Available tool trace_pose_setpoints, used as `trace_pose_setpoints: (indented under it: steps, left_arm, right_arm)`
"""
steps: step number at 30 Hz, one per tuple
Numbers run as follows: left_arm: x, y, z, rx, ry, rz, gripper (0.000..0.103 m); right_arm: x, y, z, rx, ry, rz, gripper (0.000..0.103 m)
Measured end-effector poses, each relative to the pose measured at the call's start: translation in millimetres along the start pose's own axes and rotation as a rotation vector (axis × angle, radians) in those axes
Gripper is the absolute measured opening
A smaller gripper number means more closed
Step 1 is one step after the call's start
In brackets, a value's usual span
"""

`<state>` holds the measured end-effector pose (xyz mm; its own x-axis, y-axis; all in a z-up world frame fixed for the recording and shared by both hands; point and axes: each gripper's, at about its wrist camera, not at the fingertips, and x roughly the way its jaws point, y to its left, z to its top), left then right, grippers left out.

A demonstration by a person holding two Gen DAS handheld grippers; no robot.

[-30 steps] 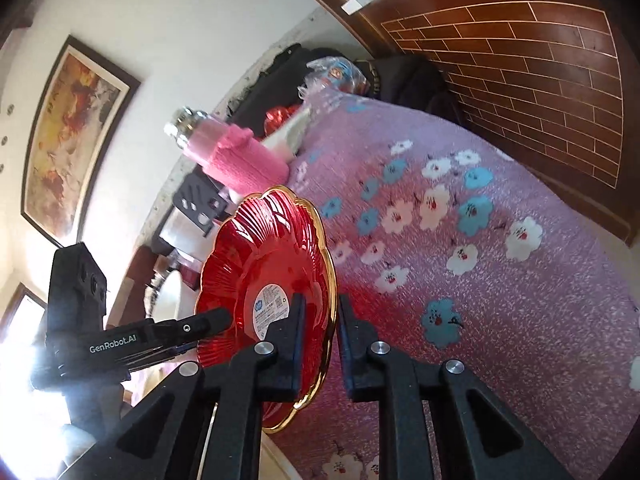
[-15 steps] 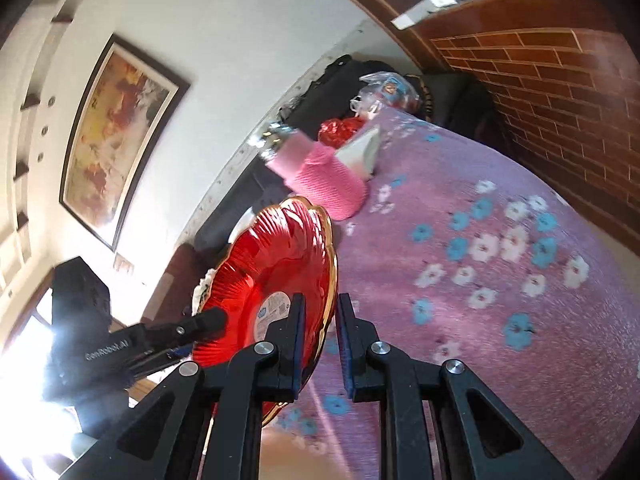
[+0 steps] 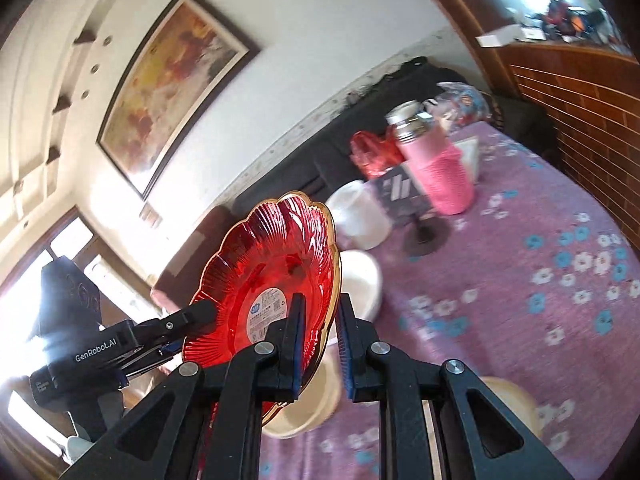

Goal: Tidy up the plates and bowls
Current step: 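Carry the gold-rimmed red plate with both grippers onto the red plate stack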

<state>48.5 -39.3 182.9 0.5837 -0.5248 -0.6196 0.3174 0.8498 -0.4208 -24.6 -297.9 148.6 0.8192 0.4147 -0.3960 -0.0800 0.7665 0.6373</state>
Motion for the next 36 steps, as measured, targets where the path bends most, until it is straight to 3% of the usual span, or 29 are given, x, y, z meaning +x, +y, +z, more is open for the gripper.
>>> trace_pose_setpoints:
  steps: [4,14,20,27,36]
  left_arm:
    - [-46,36,-13,-0.060,-0.069,0.007,0.037]
    - [-152,122,-62,-0.125,-0.265,0.174,0.040]
    - [-195,181,-86,-0.214,-0.327,0.260,0.040]
    - [-211,247,-108,-0.337,-0.327,0.312,0.040]
    - [-206,297,-131,-0.431,-0.276,0.334,0.040]
  right_arm:
    - [13,39,-21,-0.045,0.049,0.038,0.017]
    - [53,148,-90,-0.187,0.172,0.154,0.017]
    - [101,198,-139,-0.243,0.283,0.215,0.017]
    - [160,237,-190,-0.295,0.416,0.222,0.017]
    - [198,256,-220,-0.352,0.490,0.194,0.018]
